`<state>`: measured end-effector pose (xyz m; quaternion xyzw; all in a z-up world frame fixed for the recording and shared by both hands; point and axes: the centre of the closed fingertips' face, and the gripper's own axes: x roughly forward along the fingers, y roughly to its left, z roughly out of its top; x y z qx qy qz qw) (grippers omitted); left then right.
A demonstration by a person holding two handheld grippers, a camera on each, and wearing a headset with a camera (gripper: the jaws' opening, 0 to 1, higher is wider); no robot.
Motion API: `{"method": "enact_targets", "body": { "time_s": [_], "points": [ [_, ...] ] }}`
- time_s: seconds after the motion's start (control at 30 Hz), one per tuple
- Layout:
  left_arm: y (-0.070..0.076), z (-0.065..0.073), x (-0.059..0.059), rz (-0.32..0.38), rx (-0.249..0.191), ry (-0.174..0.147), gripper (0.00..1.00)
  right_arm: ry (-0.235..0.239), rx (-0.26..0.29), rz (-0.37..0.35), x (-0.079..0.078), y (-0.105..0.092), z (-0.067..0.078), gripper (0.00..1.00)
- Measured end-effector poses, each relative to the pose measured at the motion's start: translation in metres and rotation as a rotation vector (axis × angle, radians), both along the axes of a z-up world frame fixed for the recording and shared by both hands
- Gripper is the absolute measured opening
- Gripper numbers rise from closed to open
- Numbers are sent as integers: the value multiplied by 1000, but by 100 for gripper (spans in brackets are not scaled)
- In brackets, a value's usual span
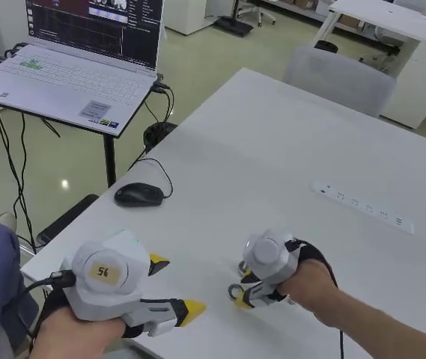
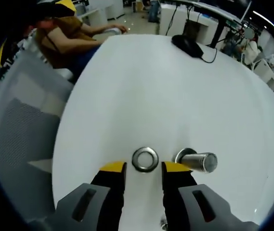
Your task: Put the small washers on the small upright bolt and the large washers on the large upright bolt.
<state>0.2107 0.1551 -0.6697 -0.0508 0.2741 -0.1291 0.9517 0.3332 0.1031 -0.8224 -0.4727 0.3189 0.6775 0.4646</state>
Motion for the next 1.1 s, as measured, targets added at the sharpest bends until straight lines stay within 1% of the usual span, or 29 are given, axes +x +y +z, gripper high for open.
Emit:
{"method": "enact_targets", "body": {
  "time_s": [0.07, 0.17, 0.27, 0.3, 0.33, 0.37, 0.47, 0.53, 0.6, 0.67, 0.77, 0.83, 0.9, 0.97, 1.1],
  "points": [
    [1, 1, 0, 2, 2, 0, 56, -10, -10, 15, 1, 0, 0, 33],
    [3, 1, 0, 6, 2, 1, 55, -5, -11, 38, -1, 2, -1, 34],
    [1, 1, 0, 1, 4, 3, 55, -16, -37, 70, 0, 1, -6, 35],
    [0, 1, 0, -3, 5, 3, 55, -4, -29, 79, -3, 3, -4, 34],
    [0, 2, 0, -5, 5, 3, 55, -6, -27, 77, -2, 3, -3, 34],
    [-1, 2, 0, -6, 5, 4, 55, -4, -28, 95, -3, 4, -4, 34],
    [-2, 1, 0, -9, 5, 5, 55, -1, -25, 115, -5, 3, -4, 33],
    [-4, 1, 1, -12, 3, 4, 55, 7, -18, 106, -5, 2, -4, 31],
    [-5, 2, 2, -15, 3, 3, 55, 8, -21, 102, -6, 0, -4, 25],
    [-5, 2, 2, -16, 3, 3, 55, 17, -31, 89, -9, -2, -4, 25],
    [-5, 2, 4, -19, 3, 3, 55, 21, -42, 90, -12, -5, -4, 25],
    [-6, 1, 4, -22, 4, 5, 55, 11, -45, 112, -12, -5, -4, 25],
    [-7, 1, 5, -27, 5, 6, 55, 3, -27, 166, -13, -2, -4, 27],
    [-8, 1, 5, -32, 6, 7, 55, -6, -31, 197, -14, -4, -4, 28],
    [-12, 2, 7, -39, 6, 6, 55, 1, -21, 217, -13, -4, -3, 28]
  ]
}}
